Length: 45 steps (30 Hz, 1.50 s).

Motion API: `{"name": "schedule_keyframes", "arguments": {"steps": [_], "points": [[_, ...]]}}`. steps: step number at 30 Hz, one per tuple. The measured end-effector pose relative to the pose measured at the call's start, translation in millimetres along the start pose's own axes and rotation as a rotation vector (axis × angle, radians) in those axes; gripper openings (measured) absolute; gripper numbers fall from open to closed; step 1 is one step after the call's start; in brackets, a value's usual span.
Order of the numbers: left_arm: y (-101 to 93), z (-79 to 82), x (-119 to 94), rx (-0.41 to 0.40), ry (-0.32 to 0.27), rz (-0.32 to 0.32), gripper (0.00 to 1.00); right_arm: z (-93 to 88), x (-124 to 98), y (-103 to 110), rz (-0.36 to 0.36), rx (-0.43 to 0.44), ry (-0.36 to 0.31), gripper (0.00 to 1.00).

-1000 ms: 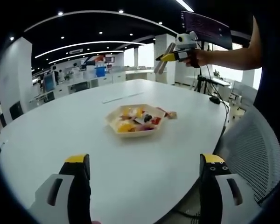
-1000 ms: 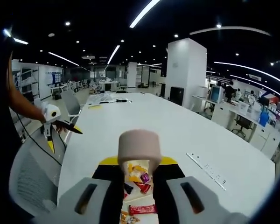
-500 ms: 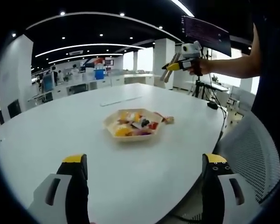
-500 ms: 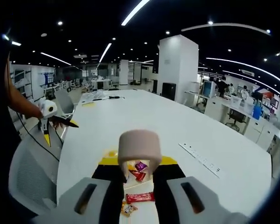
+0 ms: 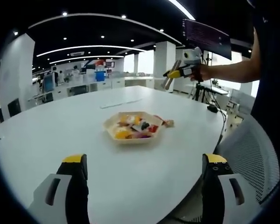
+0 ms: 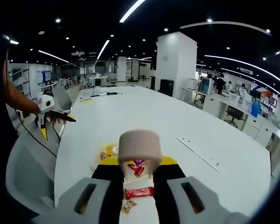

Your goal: Place the target food into the container with the food tongs after gripping and lifting it, then release it inside without dropping or visibly crushing the food.

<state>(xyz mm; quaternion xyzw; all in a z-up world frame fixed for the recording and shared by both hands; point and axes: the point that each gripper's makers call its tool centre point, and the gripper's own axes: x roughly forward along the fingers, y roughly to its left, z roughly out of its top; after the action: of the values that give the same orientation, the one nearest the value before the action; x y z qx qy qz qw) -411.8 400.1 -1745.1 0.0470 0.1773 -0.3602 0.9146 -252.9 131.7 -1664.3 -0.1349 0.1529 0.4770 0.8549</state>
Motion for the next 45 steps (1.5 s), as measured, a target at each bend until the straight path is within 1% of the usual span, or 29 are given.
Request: {"name": "schedule_keyframes", "arguments": {"steps": [3, 6, 9, 14, 19, 23, 36, 43, 45], "points": [[0.1, -0.2, 0.1, 0.003, 0.004, 0.004, 0.99, -8.0, 1.8, -0.2, -0.007, 0.012, 0.007, 0.22], [0.9, -1.7, 0.3, 0.004, 0.007, 0.003, 0.99, -25.5, 5.3, -1.4, -0.031, -0.018, 0.050, 0.22], [0.3, -1.9, 0.3, 0.007, 0.014, 0.006, 0.99, -33.3, 8.0, 2.3, -0.026, -0.009, 0.049, 0.22], [1.2, -3.7, 0.5, 0.008, 0.019, 0.007, 0.99, -46.8, 11.0, 4.2, -0.026, 0.005, 0.067, 0.22], [1.0, -4.5, 0.6, 0.008, 0.024, 0.007, 0.99, -55.7, 13.6, 7.5, -0.023, 0.024, 0.065, 0.22], [0.1, -4.1, 0.5, 0.007, 0.027, 0.006, 0.99, -69.7, 18.9, 10.2, -0.028, 0.034, 0.082, 0.22], [1.6, -7.3, 1.1, 0.007, 0.038, 0.009, 0.99, -98.1, 25.0, 15.5, -0.041, 0.093, 0.116, 0.22], [0.3, -7.5, 1.2, 0.009, 0.044, 0.006, 0.99, -109.6, 27.2, 13.6, -0.064, 0.123, 0.127, 0.22], [0.6, -8.1, 1.4, 0.009, 0.045, 0.005, 0.99, -112.4, 29.7, 15.1, -0.066, 0.120, 0.137, 0.22]]}}
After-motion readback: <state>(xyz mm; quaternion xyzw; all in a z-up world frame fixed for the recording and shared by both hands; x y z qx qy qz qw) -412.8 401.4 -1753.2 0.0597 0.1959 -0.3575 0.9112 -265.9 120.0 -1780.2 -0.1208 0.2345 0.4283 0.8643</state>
